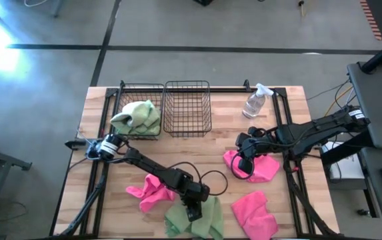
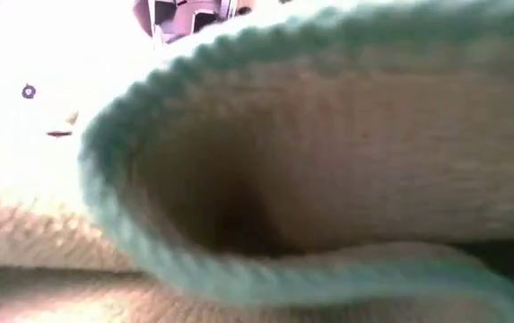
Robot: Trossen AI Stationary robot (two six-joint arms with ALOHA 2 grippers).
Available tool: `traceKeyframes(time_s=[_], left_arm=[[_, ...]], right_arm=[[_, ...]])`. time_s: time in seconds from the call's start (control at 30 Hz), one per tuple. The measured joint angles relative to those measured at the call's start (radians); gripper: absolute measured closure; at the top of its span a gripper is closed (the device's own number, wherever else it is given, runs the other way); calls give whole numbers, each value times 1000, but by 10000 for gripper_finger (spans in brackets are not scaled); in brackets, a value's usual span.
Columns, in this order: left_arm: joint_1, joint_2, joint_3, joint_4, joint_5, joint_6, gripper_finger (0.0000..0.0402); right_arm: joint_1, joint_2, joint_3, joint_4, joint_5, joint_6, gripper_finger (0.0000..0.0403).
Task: Sort microfiber towel by color & place in baskets
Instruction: Put the green microfiber cloth into the left wire basket
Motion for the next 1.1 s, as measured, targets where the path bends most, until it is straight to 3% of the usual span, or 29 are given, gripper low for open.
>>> traceKeyframes(time_s=[0.3, 0.6, 0.83, 1.1], left_arm=[[2, -7, -1, -3, -8, -29, 393], [4, -49, 13, -26, -41, -104, 397], [3, -57, 228, -250, -147, -43, 398], [6, -57, 589, -727, -480, 8, 398]], right_arm=[[0, 0, 0, 0, 0, -4, 335], [0, 0, 0, 0, 0, -52, 335], [0, 0, 0, 1, 8, -77, 335], [0, 0, 0, 1, 8, -156, 335]])
